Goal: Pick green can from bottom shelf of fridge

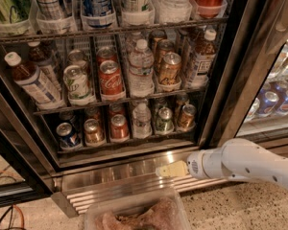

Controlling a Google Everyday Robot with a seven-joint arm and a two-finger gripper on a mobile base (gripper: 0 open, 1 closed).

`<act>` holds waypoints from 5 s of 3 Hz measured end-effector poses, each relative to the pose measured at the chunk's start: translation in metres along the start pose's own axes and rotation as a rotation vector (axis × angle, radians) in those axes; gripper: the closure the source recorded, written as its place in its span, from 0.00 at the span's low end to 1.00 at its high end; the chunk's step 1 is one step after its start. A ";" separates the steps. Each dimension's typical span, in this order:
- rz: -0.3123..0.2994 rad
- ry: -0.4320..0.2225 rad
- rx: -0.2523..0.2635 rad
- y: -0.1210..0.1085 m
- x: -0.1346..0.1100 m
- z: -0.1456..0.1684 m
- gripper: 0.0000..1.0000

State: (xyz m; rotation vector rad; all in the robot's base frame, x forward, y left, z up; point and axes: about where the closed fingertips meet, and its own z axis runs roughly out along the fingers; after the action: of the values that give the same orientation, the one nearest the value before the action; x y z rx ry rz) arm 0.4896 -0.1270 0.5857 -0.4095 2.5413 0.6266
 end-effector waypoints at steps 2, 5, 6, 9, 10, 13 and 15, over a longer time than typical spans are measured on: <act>-0.044 -0.062 0.045 -0.008 -0.021 0.032 0.00; -0.028 -0.217 0.137 -0.020 -0.053 0.051 0.00; -0.049 -0.298 0.175 -0.028 -0.074 0.051 0.00; -0.081 -0.394 0.161 -0.030 -0.112 0.062 0.25; -0.096 -0.405 0.150 -0.028 -0.119 0.064 0.25; -0.122 -0.445 0.170 -0.038 -0.143 0.070 0.28; -0.115 -0.467 0.197 -0.050 -0.153 0.076 0.33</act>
Offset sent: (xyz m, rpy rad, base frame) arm 0.0514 0.0173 -0.0231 -0.0565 -0.1327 -0.0068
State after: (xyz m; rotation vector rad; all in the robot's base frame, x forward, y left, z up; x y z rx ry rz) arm 0.6661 -0.1058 0.5888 -0.2953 2.0921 0.3707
